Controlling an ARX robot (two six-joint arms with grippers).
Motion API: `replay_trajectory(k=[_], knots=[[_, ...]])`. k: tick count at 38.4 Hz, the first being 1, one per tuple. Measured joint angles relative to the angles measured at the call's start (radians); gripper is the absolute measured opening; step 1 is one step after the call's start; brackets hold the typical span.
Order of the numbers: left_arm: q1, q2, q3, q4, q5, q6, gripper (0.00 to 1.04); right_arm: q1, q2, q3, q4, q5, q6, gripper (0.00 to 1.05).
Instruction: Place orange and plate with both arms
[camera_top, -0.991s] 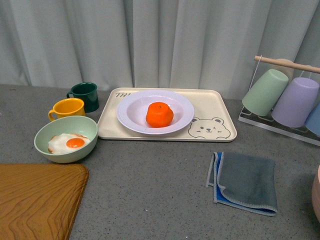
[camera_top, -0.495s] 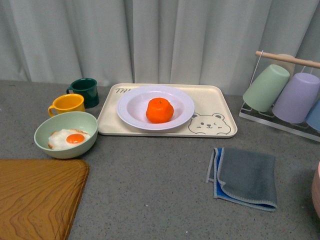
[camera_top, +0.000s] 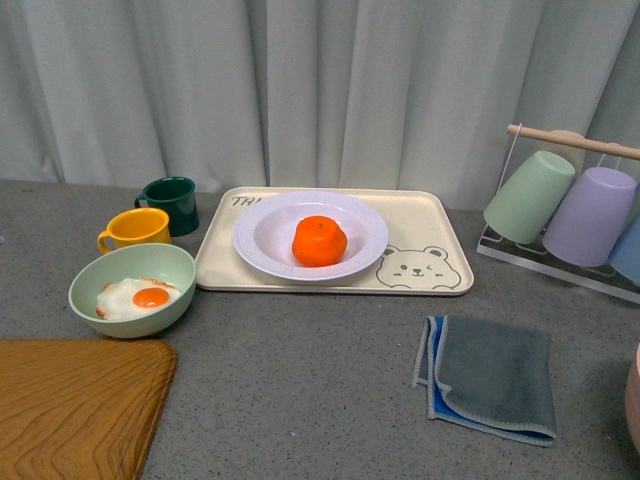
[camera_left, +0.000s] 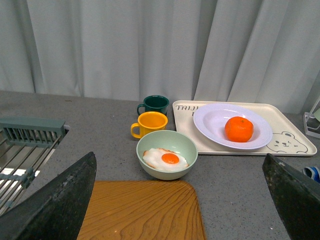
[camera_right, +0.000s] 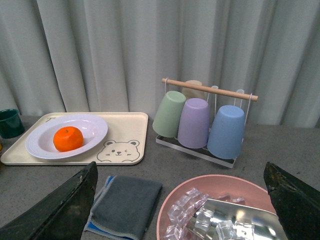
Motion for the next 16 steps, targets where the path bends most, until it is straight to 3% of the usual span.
replay_trajectory(k=[16], knots=[[0.000, 0.000, 0.000, 0.000, 0.000, 0.000, 0.98, 0.000, 0.000, 0.000, 0.000, 0.000, 0.000, 0.95]])
